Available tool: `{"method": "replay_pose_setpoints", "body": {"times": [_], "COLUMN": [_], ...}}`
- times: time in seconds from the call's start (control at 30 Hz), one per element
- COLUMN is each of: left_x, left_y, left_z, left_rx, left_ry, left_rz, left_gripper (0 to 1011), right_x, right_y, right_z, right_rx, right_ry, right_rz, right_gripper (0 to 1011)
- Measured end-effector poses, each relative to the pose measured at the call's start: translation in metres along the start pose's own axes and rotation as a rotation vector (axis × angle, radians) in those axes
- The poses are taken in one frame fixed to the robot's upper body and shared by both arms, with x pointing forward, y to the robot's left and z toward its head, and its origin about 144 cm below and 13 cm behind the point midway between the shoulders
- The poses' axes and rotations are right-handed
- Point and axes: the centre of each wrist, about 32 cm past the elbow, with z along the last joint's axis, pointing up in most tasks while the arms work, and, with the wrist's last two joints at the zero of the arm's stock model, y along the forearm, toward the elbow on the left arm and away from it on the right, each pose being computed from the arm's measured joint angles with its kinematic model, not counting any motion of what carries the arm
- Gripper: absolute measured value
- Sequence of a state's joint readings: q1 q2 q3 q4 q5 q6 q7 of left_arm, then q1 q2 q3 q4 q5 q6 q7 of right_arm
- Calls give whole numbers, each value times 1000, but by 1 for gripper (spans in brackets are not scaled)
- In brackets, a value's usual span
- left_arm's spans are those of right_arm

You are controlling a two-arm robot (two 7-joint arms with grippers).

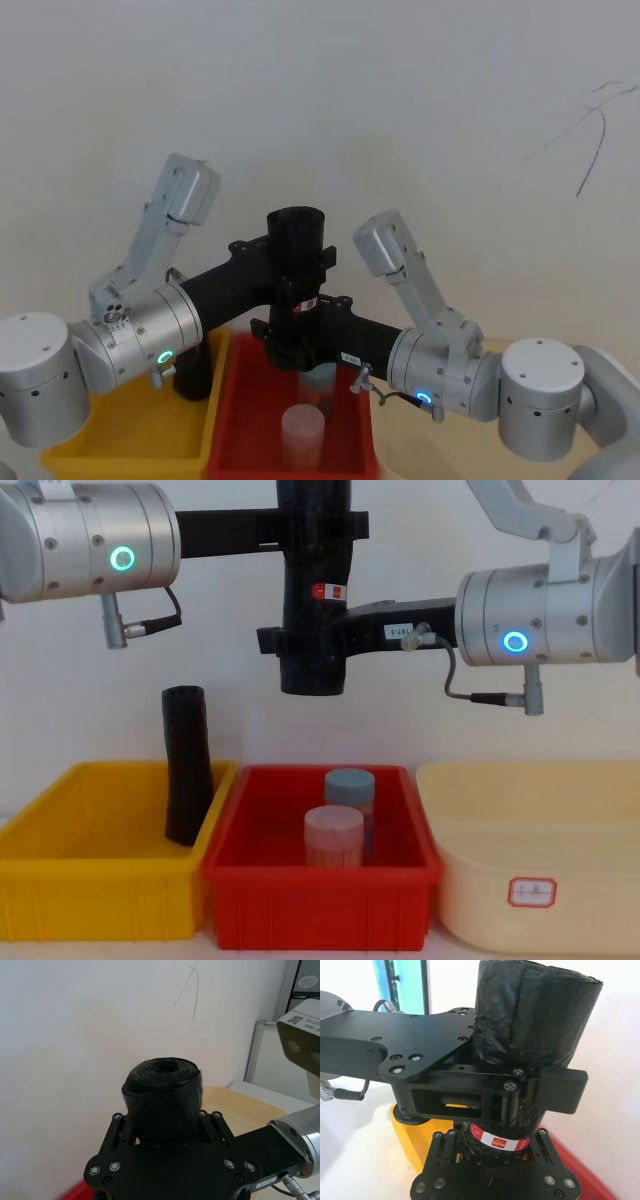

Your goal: Pick up the garbage bag with the one hand and transfer it to the other hand.

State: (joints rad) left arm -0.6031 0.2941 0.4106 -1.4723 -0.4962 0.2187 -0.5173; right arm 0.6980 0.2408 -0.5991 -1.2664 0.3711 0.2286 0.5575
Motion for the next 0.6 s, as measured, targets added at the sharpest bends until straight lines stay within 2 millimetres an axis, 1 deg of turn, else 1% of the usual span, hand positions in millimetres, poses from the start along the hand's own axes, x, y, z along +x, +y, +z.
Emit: {"method": "replay_pose_setpoints", "body": {"times": [0.07, 0.13, 0.17, 0.3, 0.33, 0.37, 0.4, 0.43, 0.47, 0.57, 0.6], "left_x": [0, 0, 0, 0, 0, 0, 0, 0, 0, 0, 0], "left_y": [0, 0, 0, 0, 0, 0, 0, 0, 0, 0, 0], "left_z": [0, 0, 0, 0, 0, 0, 0, 0, 0, 0, 0], "left_rx": [0, 0, 0, 0, 0, 0, 0, 0, 0, 0, 0], "left_ry": [0, 0, 0, 0, 0, 0, 0, 0, 0, 0, 0], "left_rz": [0, 0, 0, 0, 0, 0, 0, 0, 0, -1, -1], "left_gripper": [513, 553, 607, 681, 736, 747, 811, 811, 867, 916, 947], "right_x": [0, -1, -1, -2, -2, -2, -2, -2, -2, -3, -3], "right_y": [0, -1, -2, -5, -5, -6, -8, -9, -10, -13, -15], "right_z": [0, 0, 0, 0, 0, 0, 0, 0, 0, -1, -1], "right_rx": [1, 3, 6, 13, 15, 16, 19, 21, 24, 30, 32], "right_ry": [1, 2, 2, 6, 7, 7, 9, 9, 10, 13, 16], "right_rz": [-1, -3, -6, -20, -24, -27, -34, -38, -46, -58, -68], "right_gripper": [555, 555, 555, 555, 555, 553, 553, 553, 553, 553, 553]}}
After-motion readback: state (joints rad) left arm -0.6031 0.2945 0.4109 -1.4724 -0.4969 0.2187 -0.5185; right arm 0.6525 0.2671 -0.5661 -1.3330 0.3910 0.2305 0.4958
